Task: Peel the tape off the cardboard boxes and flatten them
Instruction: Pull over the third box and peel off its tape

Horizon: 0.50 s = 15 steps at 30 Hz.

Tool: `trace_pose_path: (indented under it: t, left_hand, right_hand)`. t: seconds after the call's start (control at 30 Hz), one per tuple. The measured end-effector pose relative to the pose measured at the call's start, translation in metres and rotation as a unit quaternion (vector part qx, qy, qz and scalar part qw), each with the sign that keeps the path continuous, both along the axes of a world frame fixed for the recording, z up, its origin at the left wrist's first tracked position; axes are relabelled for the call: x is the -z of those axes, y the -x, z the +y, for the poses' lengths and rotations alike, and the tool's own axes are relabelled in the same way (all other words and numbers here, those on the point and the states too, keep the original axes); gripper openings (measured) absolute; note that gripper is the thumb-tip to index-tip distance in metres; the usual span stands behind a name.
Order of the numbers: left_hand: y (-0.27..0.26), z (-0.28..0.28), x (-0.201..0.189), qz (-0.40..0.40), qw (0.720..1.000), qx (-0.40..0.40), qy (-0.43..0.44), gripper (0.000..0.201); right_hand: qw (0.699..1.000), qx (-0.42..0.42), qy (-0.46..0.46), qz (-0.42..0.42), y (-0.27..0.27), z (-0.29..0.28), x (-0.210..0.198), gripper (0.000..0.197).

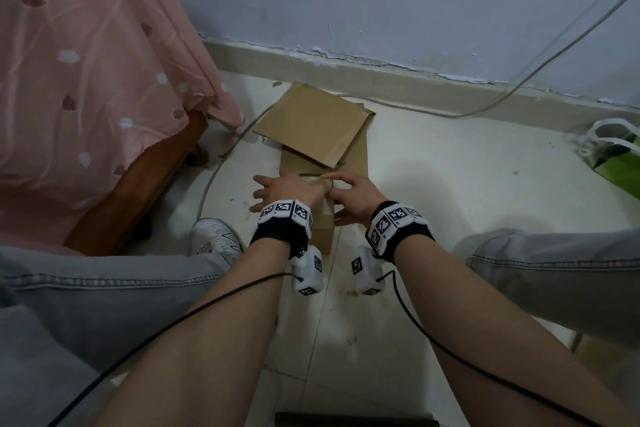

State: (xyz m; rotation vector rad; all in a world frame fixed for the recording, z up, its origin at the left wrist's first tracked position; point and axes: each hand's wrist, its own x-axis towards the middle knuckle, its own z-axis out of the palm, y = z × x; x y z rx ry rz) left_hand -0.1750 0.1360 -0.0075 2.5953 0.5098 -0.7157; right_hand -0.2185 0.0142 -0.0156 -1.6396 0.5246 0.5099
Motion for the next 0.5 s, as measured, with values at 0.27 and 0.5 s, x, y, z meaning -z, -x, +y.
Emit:
trace_pose_path:
  t: [0.27, 0.5]
  left_hand:
    - [0.0027, 0.0004, -0.0029, -0.006, 1.000, 0.009, 0.004, 0.092]
    - [0.0020, 0.0031, -0.0033, -0.011, 1.000, -0.001, 0.019, 0.079]
  right_hand:
    - [1.000, 0.000, 0.008, -0.006, 0.0016, 0.0008, -0.0003, 0.037]
    - [1.000, -0.003, 0.009, -0.006, 0.0011, 0.0002, -0.0002, 0.037]
